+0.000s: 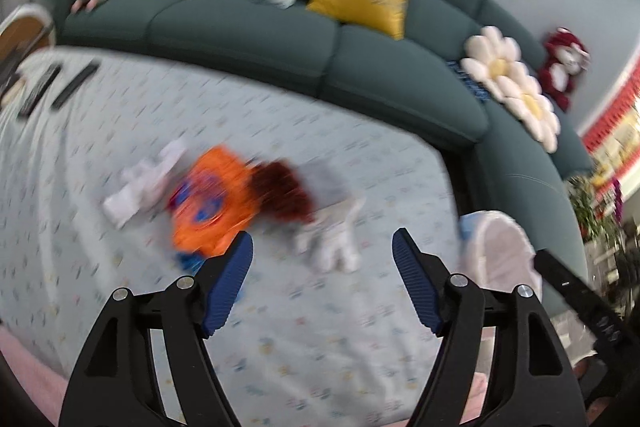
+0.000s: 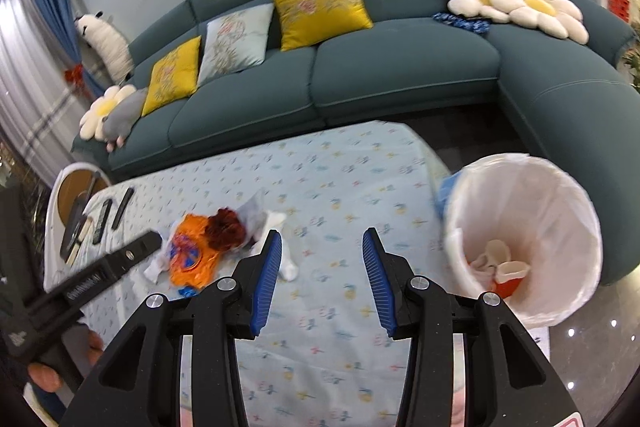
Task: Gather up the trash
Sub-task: 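Move both open tools back to the table pile, then grasp the blue strap with the left tool and lift it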
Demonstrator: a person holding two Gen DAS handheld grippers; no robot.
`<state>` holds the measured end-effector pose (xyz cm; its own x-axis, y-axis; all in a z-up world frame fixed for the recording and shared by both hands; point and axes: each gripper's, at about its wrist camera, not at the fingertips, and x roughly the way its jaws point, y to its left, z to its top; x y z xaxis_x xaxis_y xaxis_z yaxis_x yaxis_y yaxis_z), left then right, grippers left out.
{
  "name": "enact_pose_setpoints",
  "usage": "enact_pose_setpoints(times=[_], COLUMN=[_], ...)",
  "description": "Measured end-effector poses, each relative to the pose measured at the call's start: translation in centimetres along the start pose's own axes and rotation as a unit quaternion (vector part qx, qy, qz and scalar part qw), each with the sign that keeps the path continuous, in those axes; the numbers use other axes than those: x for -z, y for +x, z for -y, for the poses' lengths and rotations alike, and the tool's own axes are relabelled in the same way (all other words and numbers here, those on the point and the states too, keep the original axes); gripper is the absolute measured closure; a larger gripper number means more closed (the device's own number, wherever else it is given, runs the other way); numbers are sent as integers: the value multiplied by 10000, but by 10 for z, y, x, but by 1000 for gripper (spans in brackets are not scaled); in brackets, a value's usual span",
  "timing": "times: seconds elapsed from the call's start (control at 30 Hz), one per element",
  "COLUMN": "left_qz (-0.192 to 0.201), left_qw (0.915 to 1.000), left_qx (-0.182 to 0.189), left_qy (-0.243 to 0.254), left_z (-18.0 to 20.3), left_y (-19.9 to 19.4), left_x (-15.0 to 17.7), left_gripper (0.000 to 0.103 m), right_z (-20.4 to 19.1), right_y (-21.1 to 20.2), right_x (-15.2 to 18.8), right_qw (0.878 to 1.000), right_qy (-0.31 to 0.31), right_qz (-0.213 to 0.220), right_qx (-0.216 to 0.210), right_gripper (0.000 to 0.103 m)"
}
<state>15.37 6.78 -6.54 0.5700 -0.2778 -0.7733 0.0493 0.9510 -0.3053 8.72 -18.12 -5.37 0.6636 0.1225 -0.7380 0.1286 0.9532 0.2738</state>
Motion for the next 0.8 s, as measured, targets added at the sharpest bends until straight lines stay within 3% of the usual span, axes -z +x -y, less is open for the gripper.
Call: enact_pose_setpoints(times=[0.3,0.73,0.8], left_qz=[-566,-1199,-1274], left_qw=[9954,9829,9803], left_qx=[-490,-468,-432], left_qy=[-600,-1319,-1445], left_z=[-67,-93,-98], left_y=[36,90,95], left_x=[27,34,36], left_gripper=[34,35,39], right_z=[-46,-90,-96], right_y=[50,103,110], right_x=[18,22,22], right_qw=[9985,9945,9938], right_qy=[-249,-529,-577], right_qz=[-469,-875,-924], right_qx=[-160,-225,-220], right_gripper=[61,61,61])
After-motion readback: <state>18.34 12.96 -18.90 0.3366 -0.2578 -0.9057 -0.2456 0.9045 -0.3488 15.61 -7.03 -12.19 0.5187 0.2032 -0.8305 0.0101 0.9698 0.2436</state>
